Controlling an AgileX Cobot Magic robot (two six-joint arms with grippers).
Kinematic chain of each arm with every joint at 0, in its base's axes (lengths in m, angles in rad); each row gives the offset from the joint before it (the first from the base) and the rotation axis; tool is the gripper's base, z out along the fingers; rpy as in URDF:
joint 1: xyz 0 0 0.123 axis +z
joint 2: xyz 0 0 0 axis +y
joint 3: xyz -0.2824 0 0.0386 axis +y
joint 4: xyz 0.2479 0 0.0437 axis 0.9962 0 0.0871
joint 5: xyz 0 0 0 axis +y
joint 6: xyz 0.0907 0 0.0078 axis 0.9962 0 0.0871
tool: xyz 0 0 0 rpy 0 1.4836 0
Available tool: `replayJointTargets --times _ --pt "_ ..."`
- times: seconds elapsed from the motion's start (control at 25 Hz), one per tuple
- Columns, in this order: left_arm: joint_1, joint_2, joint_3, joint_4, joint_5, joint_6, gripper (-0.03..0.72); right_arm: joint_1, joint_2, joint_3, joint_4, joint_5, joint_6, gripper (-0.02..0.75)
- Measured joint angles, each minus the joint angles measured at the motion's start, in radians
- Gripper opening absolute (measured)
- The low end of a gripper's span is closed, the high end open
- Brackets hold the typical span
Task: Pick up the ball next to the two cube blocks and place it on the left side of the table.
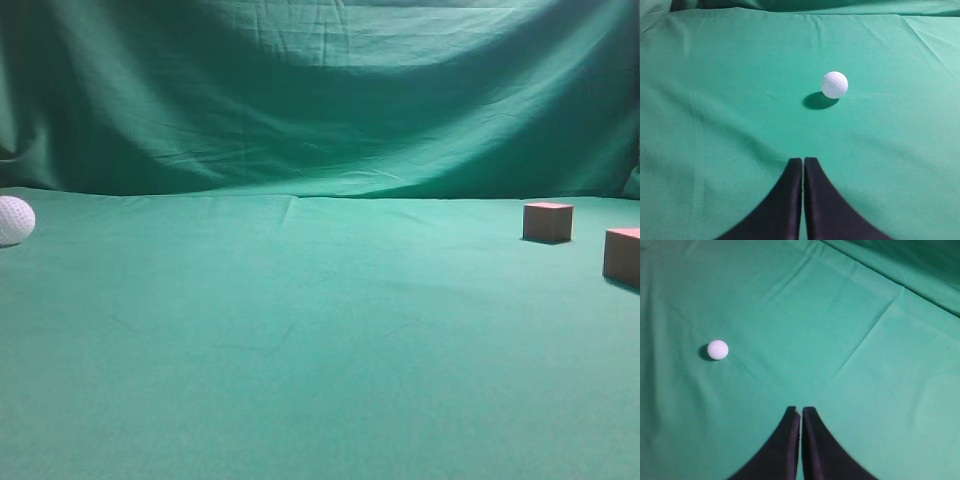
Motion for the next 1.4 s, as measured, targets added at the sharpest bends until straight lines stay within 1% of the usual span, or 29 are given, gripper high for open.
replayJointTargets --times 0.12,0.2,0.32,0.48,0.6,0.68,0.88,1.04,1.2,1.28,1.4 --pt "0.000 0.000 0.000 0.000 0.000 0.000 0.000 0.000 -0.105 0.102 0.044 0.000 0.000 0.000" --pt "0.000 0.000 0.000 0.000 0.000 0.000 0.000 0.000 -0.179 0.215 0.080 -0.022 0.000 0.000" --pt "0.000 0.000 0.000 0.000 0.000 0.000 0.000 0.000 -0.303 0.415 0.113 -0.130 -0.008 0.000" --pt "0.000 0.000 0.000 0.000 0.000 0.000 0.000 0.000 -0.488 0.698 0.115 -0.279 -0.017 0.000" --pt "0.000 0.000 0.000 0.000 0.000 0.000 0.000 0.000 -0.602 0.855 0.065 -0.330 -0.019 0.000" --pt "0.000 0.000 0.000 0.000 0.000 0.000 0.000 0.000 -0.651 0.931 0.045 -0.349 -0.019 0.000" --pt "0.000 0.000 0.000 0.000 0.000 0.000 0.000 0.000 -0.738 1.075 -0.004 -0.385 0.016 0.000" --pt "0.000 0.000 0.000 0.000 0.000 0.000 0.000 0.000 -0.860 1.164 -0.044 -0.424 0.027 0.000" --pt "0.000 0.000 0.000 0.000 0.000 0.000 0.000 -0.002 -1.006 1.264 -0.116 -0.475 0.077 0.000" --pt "0.000 0.000 0.000 0.000 0.000 0.000 0.000 -0.022 -1.087 1.327 -0.148 -0.507 0.106 0.000" --pt "0.000 0.000 0.000 0.000 0.000 0.000 0.000 -0.106 -1.204 1.445 -0.163 -0.561 0.121 0.000"
